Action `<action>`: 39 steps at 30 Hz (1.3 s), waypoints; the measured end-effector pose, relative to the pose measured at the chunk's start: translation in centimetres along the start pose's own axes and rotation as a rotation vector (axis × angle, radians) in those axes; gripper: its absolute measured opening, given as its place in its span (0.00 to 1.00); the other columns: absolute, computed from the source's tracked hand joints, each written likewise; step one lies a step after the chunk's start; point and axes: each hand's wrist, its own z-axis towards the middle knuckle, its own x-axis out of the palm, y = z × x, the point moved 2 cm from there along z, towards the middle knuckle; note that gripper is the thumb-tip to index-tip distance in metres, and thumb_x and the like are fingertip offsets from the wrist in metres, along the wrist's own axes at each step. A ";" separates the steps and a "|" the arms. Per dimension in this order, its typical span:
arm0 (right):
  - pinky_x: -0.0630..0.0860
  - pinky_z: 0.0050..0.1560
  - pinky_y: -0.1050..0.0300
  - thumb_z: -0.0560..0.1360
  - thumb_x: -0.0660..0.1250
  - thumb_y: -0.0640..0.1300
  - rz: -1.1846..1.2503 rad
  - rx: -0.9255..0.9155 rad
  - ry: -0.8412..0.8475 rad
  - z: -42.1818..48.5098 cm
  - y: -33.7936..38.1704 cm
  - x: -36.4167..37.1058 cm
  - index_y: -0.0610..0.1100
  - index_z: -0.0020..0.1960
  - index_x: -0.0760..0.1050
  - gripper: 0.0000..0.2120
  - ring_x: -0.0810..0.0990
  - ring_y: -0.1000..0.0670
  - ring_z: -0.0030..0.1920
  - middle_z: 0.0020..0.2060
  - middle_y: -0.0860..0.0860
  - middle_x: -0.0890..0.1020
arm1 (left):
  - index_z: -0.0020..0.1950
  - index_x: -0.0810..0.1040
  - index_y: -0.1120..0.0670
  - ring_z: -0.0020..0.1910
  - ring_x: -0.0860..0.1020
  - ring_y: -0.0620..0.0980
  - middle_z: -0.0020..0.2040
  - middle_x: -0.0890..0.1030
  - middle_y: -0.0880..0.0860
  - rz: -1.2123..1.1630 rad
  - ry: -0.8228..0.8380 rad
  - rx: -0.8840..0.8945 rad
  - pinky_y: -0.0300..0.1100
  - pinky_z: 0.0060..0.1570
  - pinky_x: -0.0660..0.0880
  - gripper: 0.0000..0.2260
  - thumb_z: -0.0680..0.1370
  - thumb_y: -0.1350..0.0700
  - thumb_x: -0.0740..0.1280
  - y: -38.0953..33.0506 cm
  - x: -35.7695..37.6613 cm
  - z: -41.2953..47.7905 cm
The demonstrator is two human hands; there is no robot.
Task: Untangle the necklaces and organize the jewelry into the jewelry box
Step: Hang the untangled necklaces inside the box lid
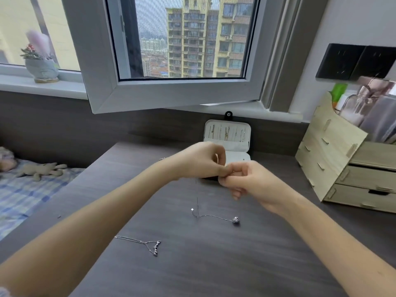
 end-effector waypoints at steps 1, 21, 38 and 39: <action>0.67 0.31 0.60 0.73 0.67 0.32 -0.043 -0.012 -0.010 -0.1 0.4 -0.3 0.38 0.44 0.78 0.03 0.67 0.54 0.24 0.23 0.53 0.73 | 0.37 0.72 0.53 0.21 0.66 0.39 0.29 0.71 0.47 -0.128 0.001 -0.040 0.29 0.19 0.59 0.11 0.76 0.50 0.68 0.4 0.2 -0.2; 0.77 0.41 0.61 0.71 0.73 0.45 -0.386 0.044 -0.055 -2.5 -2.3 -6.2 0.40 0.41 0.78 0.08 0.81 0.53 0.36 0.34 0.46 0.83 | 0.42 0.78 0.59 0.39 0.77 0.54 0.33 0.79 0.55 -0.724 -0.051 -0.031 0.48 0.48 0.76 0.06 0.78 0.58 0.66 4.2 3.2 -0.6; 0.75 0.35 0.63 0.73 0.70 0.42 -0.114 -0.016 -0.133 1.6 2.9 -3.3 0.39 0.38 0.78 0.08 0.73 0.51 0.29 0.24 0.49 0.72 | 0.47 0.71 0.58 0.40 0.71 0.53 0.39 0.73 0.52 0.244 -0.235 0.115 0.44 0.41 0.65 0.23 0.80 0.41 0.49 -4.3 -1.7 3.7; 0.75 0.36 0.62 0.73 0.70 0.43 -0.137 -0.025 -0.133 1.8 3.4 -3.5 0.38 0.39 0.78 0.08 0.72 0.52 0.28 0.23 0.50 0.71 | 0.53 0.72 0.59 0.41 0.72 0.53 0.42 0.74 0.54 0.258 -0.234 0.131 0.44 0.42 0.66 0.25 0.79 0.40 0.47 -4.5 -2.1 3.8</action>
